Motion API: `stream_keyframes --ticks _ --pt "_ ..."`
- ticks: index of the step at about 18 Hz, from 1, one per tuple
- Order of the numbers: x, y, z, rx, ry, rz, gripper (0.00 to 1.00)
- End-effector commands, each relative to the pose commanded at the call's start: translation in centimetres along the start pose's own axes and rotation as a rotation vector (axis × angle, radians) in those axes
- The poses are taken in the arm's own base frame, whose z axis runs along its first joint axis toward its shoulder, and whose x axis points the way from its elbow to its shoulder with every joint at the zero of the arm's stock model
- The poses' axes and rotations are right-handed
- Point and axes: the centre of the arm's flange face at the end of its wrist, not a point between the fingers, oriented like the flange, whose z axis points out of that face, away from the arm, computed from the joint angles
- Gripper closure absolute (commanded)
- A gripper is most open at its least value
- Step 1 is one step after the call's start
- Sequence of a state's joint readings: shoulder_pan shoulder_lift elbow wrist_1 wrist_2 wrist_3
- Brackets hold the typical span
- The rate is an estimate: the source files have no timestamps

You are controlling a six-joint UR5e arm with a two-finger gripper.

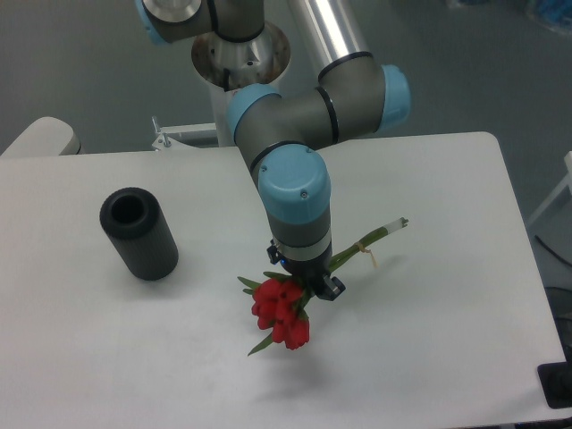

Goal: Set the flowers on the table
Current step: 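Move the held red tulip bouquet down toward the table surface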

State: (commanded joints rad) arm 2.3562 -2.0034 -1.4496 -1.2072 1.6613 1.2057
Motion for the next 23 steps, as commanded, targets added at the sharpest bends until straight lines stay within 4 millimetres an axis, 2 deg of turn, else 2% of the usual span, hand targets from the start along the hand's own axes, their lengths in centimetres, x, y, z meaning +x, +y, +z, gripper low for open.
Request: stream_keyframes --ticks 2,4,11,18,23 --pt "0.4 -0.5 0.0 0.0 0.002 0.008 1.0" --pt "1.1 -0.8 1.1 -0.007 0.02 0.008 1.0" --pt "3.0 -2.6 2.5 -0.01 0.054 -0.021 1.0" --pt "5.5 -7.3 5.1 -0.02 0.084 -0.043 1.0" --pt "6.5 -10.6 8.1 -0.032 0.1 -0.058 1.0"
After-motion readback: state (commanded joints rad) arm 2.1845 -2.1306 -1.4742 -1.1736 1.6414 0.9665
